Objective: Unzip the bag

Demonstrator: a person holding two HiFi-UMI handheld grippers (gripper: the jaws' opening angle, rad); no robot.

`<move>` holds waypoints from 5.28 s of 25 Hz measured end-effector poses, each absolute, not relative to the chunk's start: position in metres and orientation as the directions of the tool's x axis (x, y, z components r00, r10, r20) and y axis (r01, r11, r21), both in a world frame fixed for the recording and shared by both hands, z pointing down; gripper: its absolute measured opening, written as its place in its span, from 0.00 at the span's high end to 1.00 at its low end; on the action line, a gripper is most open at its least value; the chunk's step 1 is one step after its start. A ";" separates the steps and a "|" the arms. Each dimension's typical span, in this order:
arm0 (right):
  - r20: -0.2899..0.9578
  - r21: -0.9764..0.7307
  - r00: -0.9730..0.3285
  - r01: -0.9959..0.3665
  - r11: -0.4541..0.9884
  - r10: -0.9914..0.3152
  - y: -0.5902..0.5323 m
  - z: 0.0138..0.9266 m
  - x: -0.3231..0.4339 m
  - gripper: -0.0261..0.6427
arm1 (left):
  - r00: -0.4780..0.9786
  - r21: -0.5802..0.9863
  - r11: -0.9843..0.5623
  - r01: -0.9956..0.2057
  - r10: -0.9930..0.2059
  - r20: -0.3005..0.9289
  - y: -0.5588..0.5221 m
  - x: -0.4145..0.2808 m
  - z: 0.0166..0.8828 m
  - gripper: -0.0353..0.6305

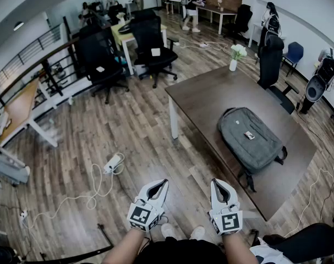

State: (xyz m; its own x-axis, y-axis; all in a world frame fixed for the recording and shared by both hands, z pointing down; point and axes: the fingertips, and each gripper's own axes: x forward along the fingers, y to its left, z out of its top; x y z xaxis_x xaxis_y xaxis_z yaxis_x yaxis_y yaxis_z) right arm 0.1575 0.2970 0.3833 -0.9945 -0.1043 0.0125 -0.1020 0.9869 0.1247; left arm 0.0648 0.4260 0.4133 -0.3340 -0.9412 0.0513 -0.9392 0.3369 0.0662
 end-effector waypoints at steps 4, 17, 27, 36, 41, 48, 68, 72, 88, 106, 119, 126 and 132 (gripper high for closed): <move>0.022 0.125 -0.995 -0.095 0.988 -0.098 0.300 0.381 0.154 0.96 | -0.333 0.070 0.338 -0.939 -0.940 0.070 0.426 0.065 0.416 0.92; 0.018 0.105 -0.994 -0.109 0.988 -0.111 0.314 0.388 0.140 0.96 | -0.314 0.061 0.319 -0.946 -0.946 0.080 0.445 0.057 0.422 0.92; 0.048 0.100 -0.989 -0.134 0.986 -0.140 0.301 0.399 0.123 0.96 | -0.298 0.077 0.307 -0.949 -0.949 0.103 0.440 0.037 0.444 0.92; 0.039 0.079 -0.992 -0.120 0.990 -0.123 0.239 0.397 0.075 0.96 | -0.286 0.054 0.296 -0.954 -0.948 0.140 0.377 -0.001 0.441 0.92; 0.039 0.078 -0.992 -0.118 0.990 -0.121 0.195 0.400 0.046 0.96 | -0.290 0.042 0.299 -0.953 -0.946 0.148 0.333 -0.034 0.443 0.92; 0.033 0.054 -0.992 -0.123 0.991 -0.124 0.131 0.397 0.027 0.96 | -0.266 0.057 0.279 -0.959 -0.949 0.169 0.268 -0.057 0.442 0.92; 0.070 0.063 -0.966 -0.245 0.967 -0.249 -0.005 0.413 0.043 0.96 | -0.154 0.066 0.170 -0.983 -0.968 0.199 0.124 -0.080 0.453 0.92; 0.093 0.053 -0.938 -0.331 0.942 -0.335 -0.035 0.423 0.058 0.96 | -0.078 0.061 0.091 -0.994 -0.979 0.187 0.084 -0.084 0.454 0.92; 0.157 0.049 -0.823 -0.546 0.836 -0.546 -0.097 0.435 0.016 0.96 | 0.203 0.086 -0.187 -0.979 -0.950 0.236 -0.033 -0.142 0.472 0.92; 0.305 0.033 -0.632 -0.741 0.671 -0.713 -0.117 0.479 -0.031 0.96 | 0.491 0.118 -0.482 -0.868 -0.803 0.338 -0.111 -0.191 0.521 0.92; 0.415 -0.033 -0.599 -0.762 0.646 -0.685 -0.127 0.532 -0.036 0.96 | 0.575 0.014 -0.622 -0.783 -0.714 0.399 -0.186 -0.186 0.564 0.92; 0.446 -0.072 -0.612 -0.752 0.655 -0.653 -0.146 0.549 -0.041 0.96 | 0.637 -0.081 -0.739 -0.669 -0.626 0.450 -0.217 -0.170 0.576 0.92; 0.465 -0.105 -0.624 -0.743 0.661 -0.628 -0.153 0.559 -0.042 0.96 | 0.678 -0.192 -0.841 -0.506 -0.525 0.514 -0.244 -0.145 0.587 0.90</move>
State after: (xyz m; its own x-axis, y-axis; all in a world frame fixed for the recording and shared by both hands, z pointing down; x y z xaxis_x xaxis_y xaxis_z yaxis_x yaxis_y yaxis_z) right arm -0.0415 -0.1532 0.5594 -0.6238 -0.6279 0.4654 -0.7433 0.6607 -0.1047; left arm -0.1453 -0.2438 0.5870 0.6783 -0.5252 0.5138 -0.5056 -0.8411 -0.1922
